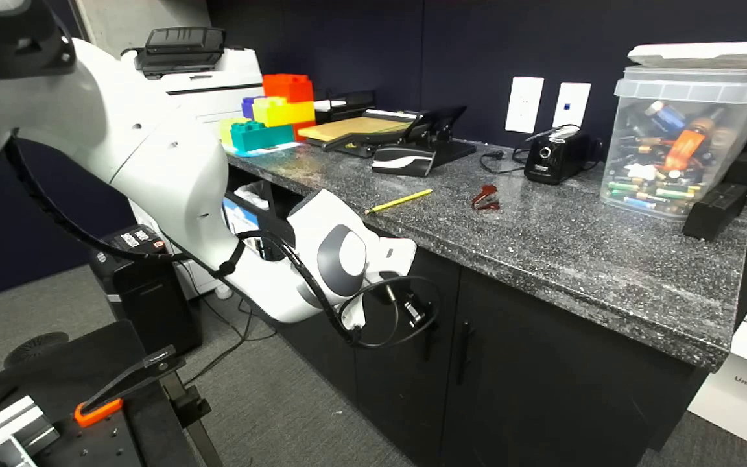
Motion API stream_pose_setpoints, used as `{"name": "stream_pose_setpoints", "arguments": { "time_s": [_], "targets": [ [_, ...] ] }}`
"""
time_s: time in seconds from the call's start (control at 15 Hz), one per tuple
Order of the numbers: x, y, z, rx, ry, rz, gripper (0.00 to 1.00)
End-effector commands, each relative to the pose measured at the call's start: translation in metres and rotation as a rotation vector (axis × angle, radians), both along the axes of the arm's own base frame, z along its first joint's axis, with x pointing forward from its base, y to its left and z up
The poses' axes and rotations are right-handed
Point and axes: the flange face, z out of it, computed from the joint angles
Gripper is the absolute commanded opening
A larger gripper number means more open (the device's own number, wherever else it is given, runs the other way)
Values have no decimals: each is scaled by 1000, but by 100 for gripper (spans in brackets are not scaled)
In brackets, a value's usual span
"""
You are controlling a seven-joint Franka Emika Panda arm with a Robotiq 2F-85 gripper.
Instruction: Open the door of the base cabinet
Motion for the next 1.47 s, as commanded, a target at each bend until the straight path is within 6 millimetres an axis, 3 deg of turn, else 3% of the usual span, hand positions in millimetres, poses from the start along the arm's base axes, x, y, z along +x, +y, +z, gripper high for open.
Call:
{"name": "stream_pose_setpoints", "arguments": {
  "time_s": [0.0, 0.27, 0.53, 0.87, 1.13, 1.4],
  "targets": [
    [3, 4, 1, 2, 15, -17, 4],
    [-9, 15, 14, 16, 192, -31, 4],
    [-8, 17, 32, 49, 297, -66, 4],
    [-21, 32, 27, 136, 273, 30, 4],
    [-71, 40, 5, 184, 241, 136, 4],
    [-108, 50, 14, 211, 250, 237, 4]
  ]
}}
